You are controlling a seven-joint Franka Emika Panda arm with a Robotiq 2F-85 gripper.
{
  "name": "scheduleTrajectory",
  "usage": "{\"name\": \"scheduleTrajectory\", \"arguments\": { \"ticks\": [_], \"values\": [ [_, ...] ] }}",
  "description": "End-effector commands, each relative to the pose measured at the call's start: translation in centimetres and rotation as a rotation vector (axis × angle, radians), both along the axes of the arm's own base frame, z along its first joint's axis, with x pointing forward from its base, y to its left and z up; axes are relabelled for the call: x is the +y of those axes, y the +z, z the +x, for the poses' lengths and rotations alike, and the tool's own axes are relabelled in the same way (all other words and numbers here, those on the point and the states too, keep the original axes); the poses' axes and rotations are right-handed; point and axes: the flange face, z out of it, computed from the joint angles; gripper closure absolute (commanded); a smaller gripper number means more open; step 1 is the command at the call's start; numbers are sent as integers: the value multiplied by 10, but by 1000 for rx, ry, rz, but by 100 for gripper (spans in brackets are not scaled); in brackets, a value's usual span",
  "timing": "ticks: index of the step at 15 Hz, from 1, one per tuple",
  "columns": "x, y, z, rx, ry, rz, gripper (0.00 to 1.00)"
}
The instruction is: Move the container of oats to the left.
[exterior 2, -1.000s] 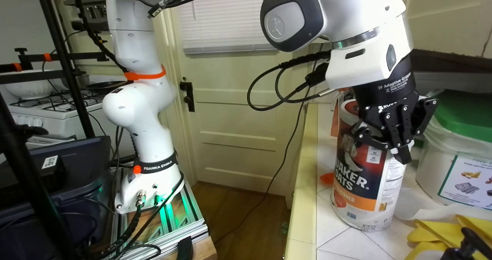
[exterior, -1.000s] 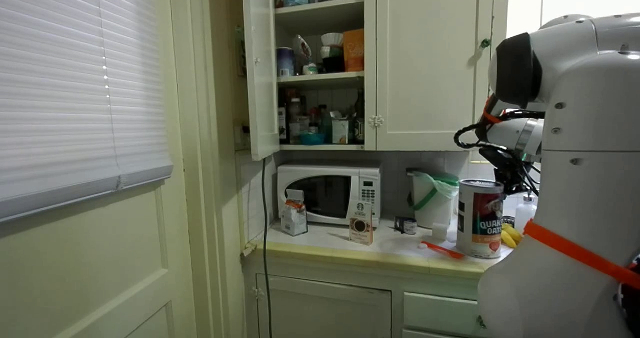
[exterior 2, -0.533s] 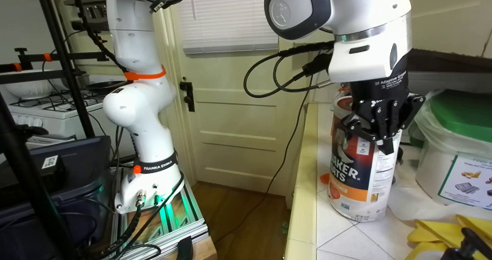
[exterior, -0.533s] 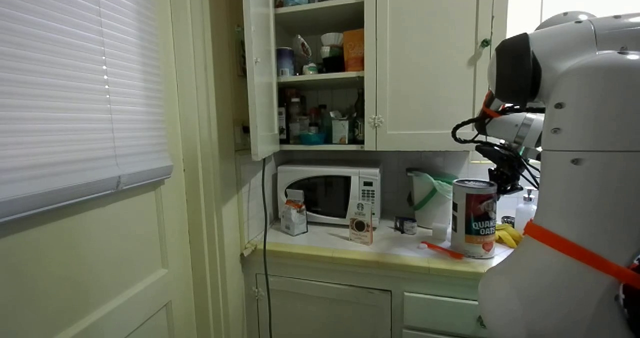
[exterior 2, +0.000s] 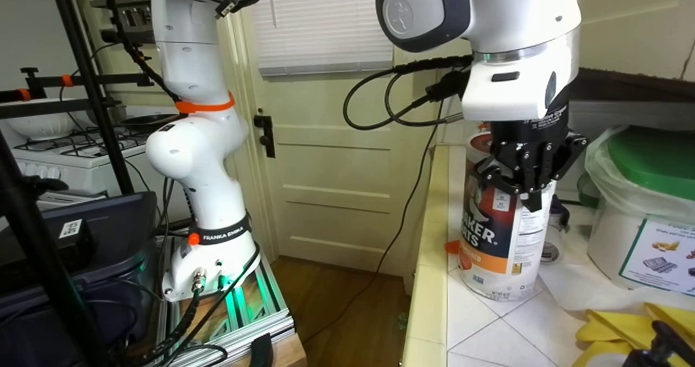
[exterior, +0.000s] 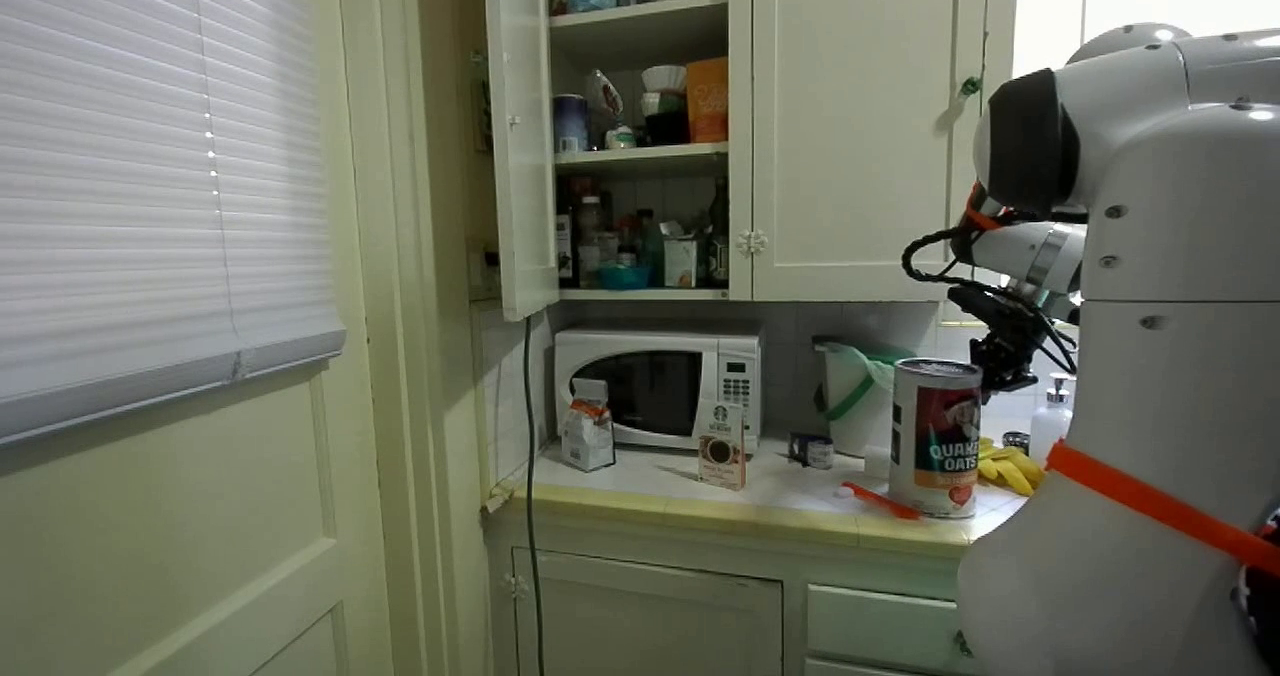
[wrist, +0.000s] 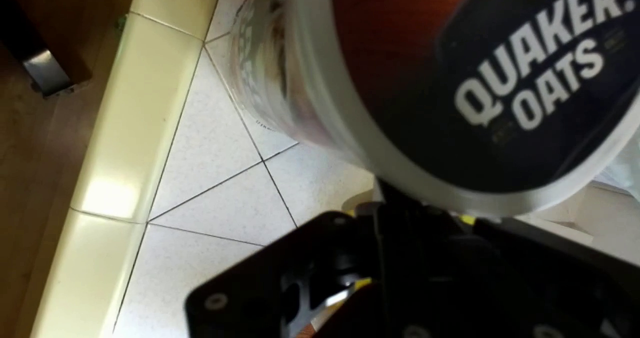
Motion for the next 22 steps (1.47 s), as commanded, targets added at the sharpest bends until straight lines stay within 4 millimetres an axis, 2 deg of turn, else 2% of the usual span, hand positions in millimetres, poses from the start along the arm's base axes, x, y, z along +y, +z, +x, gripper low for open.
{"name": "scheduleTrajectory", "arguments": {
  "ticks": [1,6,10,13,15,18,22],
  "values": [
    [2,-1,6,-32,10,94,100],
    [5,-3,11,-32,7,150,100],
    [-2,-13,10,50,-46,70,100],
    [-10,-31,8,191,-96,-3,100],
    [-10,-45,8,241,-84,11,100],
    [-5,-67,13,210,-19,64,100],
    [-5,-78,17,153,35,99,100]
  ]
}}
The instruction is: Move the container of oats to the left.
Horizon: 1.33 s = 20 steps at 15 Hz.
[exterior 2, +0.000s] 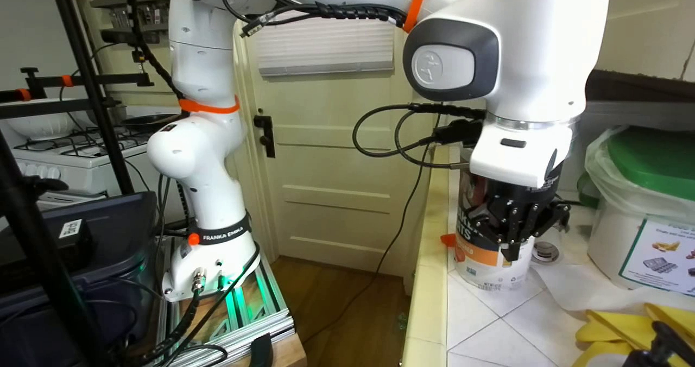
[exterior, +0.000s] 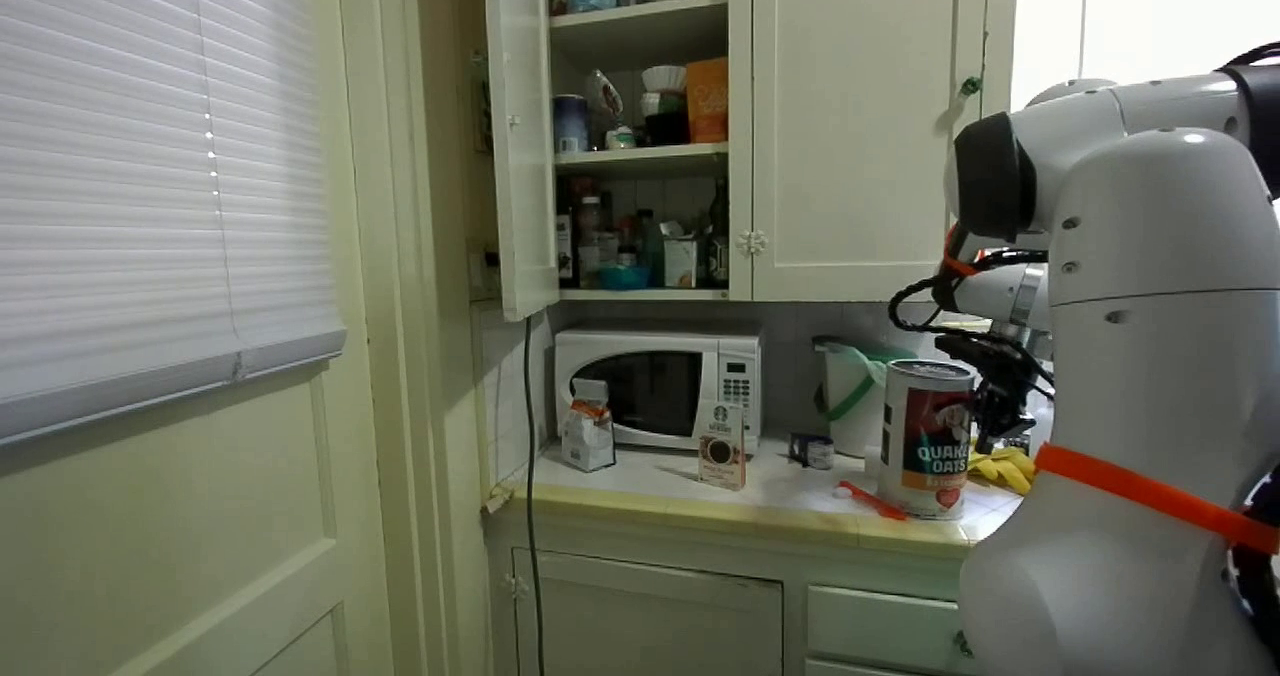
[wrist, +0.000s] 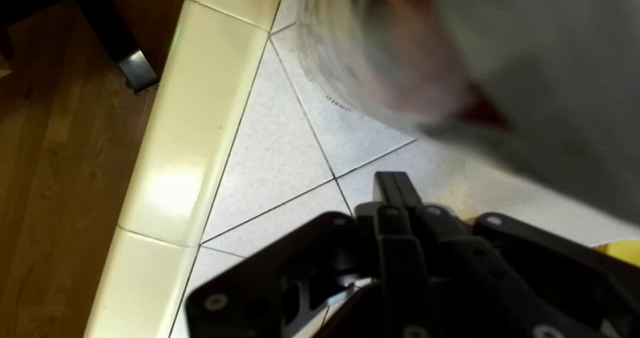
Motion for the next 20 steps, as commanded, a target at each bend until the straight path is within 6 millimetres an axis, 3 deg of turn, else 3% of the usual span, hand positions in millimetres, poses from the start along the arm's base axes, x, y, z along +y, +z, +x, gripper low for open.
{"name": "scheduleTrajectory", "arguments": {
  "ticks": [1,13,20],
  "values": [
    [0,-8,0,-42,41,37,100],
    [18,-8,2,-111,96,250,100],
    [23,-6,12,-149,72,300,100]
  ]
}}
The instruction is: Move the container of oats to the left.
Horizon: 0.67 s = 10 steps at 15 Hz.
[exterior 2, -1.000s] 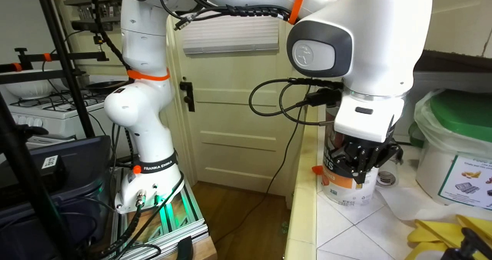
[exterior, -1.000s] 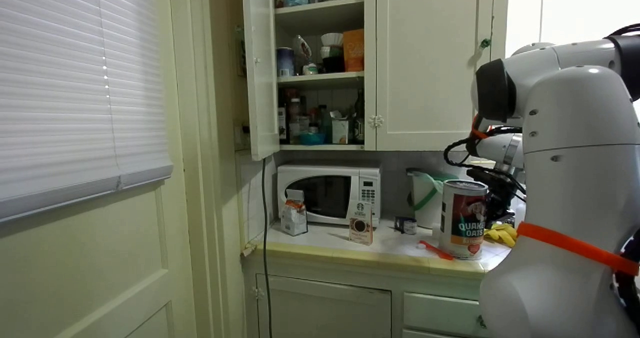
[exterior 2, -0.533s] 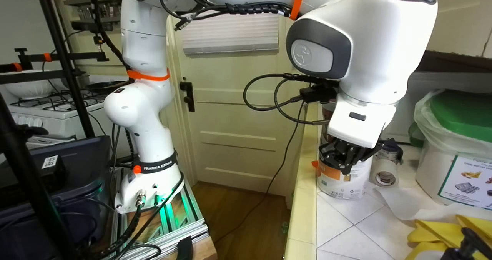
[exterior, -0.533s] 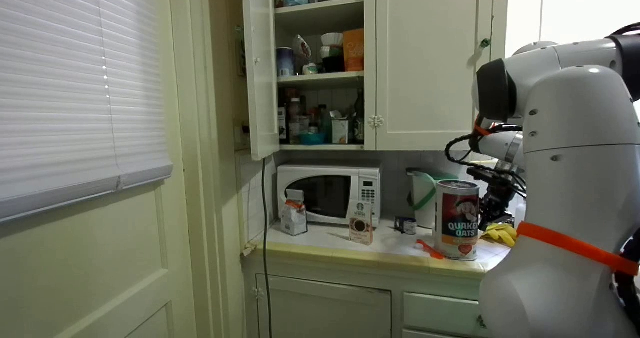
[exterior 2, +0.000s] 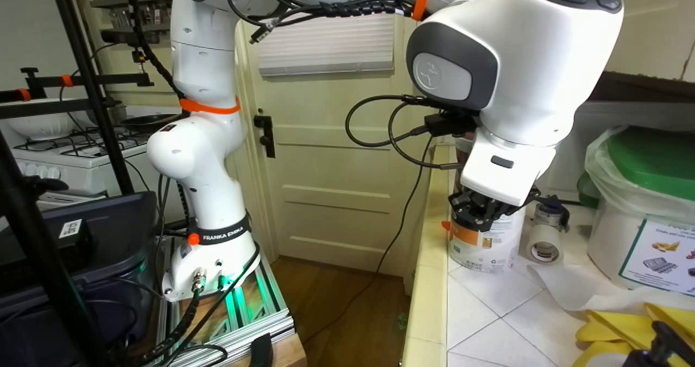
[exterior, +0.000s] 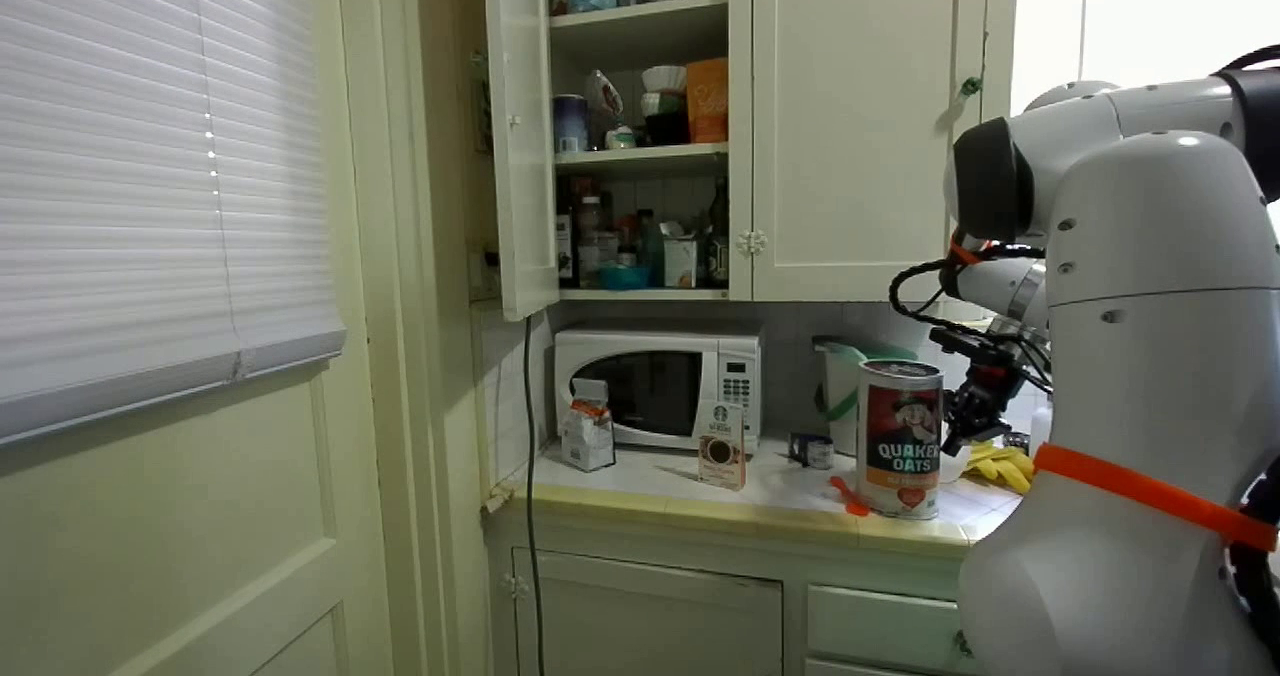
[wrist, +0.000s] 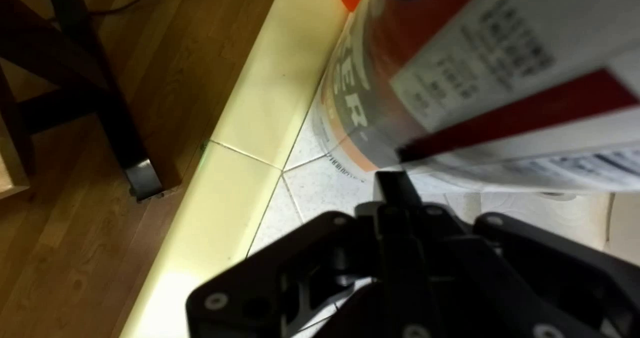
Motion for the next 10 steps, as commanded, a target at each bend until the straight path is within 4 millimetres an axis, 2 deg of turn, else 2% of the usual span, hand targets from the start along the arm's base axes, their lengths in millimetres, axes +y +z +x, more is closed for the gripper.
{"name": "scheduleTrajectory", "arguments": {
  "ticks": [1,10],
  "values": [
    [3,2,8,-32,-5,58,100],
    [28,4,34,-68,36,147,100]
  ]
}}
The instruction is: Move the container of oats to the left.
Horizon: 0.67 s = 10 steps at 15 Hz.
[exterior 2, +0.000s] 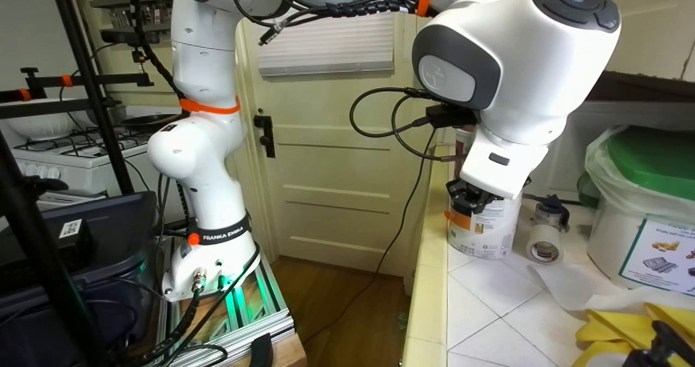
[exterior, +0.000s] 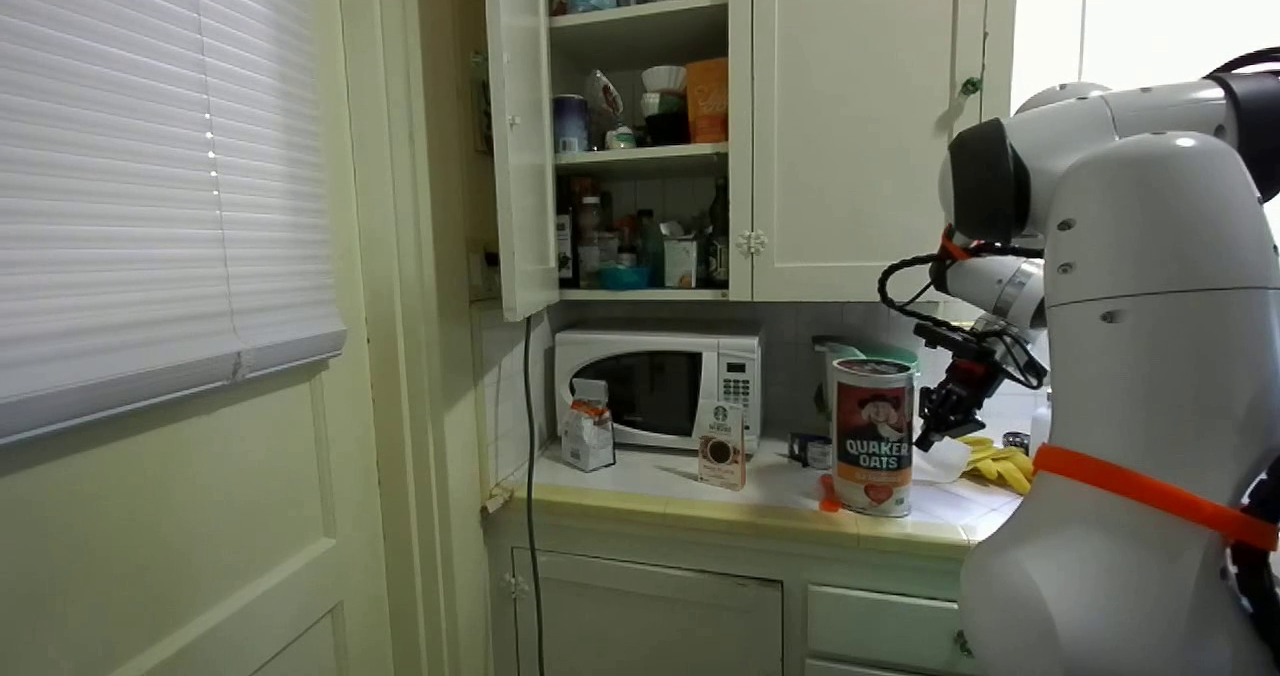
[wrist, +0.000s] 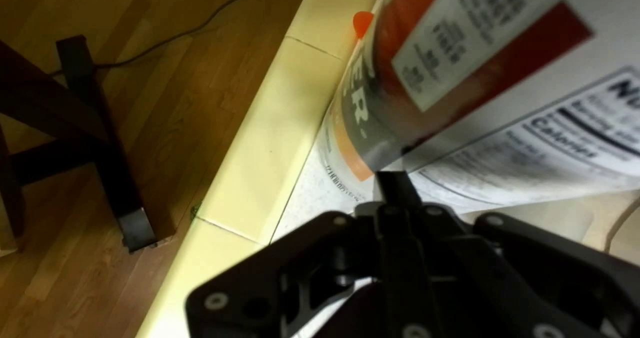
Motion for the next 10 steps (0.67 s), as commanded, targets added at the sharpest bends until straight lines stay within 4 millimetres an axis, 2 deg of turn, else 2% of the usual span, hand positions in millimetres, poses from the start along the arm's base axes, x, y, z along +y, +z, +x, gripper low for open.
{"name": "scheduleTrajectory", "arguments": {
  "ticks": [1,8,10],
  "values": [
    [11,5,18,-25,13,49,100],
    [31,4,44,-31,21,4,100],
    [32,9,38,-24,28,-83,100]
  ]
}}
